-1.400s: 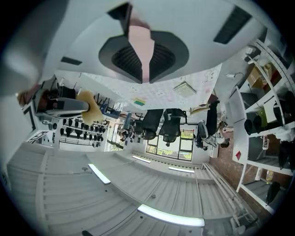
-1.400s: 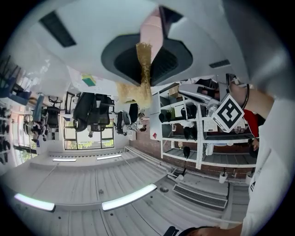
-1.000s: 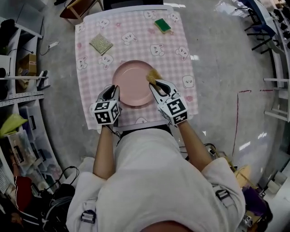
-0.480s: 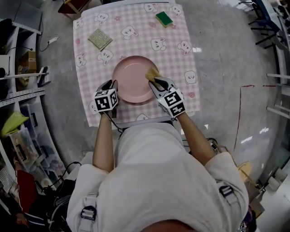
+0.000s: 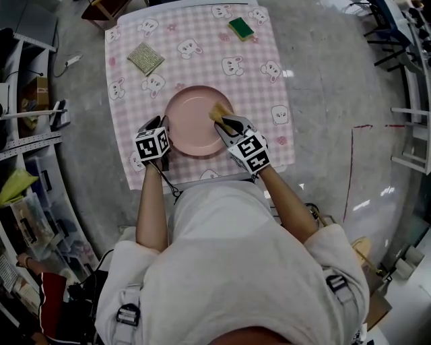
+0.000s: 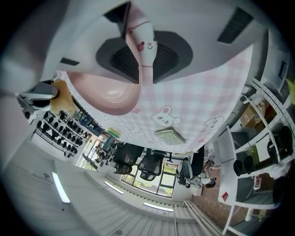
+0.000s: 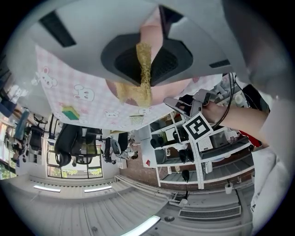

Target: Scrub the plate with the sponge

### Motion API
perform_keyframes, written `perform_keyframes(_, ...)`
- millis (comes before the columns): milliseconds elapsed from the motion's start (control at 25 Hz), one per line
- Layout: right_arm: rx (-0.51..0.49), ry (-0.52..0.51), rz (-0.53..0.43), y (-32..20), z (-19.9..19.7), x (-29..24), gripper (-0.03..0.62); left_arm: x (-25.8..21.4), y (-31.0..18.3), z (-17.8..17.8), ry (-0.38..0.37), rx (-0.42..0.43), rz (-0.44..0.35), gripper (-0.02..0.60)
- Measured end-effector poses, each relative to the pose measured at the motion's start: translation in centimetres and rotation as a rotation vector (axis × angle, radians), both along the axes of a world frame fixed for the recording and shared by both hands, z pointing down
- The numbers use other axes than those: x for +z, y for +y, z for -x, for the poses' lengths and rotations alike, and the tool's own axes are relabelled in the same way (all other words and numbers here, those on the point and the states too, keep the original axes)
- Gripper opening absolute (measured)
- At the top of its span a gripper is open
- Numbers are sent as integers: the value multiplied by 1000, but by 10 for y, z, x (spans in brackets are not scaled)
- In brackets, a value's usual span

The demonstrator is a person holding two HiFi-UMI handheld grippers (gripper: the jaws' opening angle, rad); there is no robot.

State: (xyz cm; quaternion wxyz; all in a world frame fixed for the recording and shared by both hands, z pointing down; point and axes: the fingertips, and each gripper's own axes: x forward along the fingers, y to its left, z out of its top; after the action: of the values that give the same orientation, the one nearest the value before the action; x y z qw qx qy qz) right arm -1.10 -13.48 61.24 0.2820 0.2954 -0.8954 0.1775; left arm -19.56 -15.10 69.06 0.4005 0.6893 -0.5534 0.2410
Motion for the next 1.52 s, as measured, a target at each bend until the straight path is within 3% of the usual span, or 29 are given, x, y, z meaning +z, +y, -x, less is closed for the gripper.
perform_keyframes(200,13,19,-2,-7,1,0,60,8,-1,-4,5,19,20,107)
perform_keyframes(360,16,26,8,-7,2,6,61,15,1,-11,-38,79,34,100)
perform_keyframes(520,18,23,18,-7,3,8,61,11,-1,-16,-48,92,34,58)
perform_keyframes(1040,13,76,37,-32,4,18,61,-27,-10,-24,-49,62,-76,30)
perform_keyframes(1520,-89,187,103,-55,33,59,64,-38,-6,-37,-44,108,-91,26)
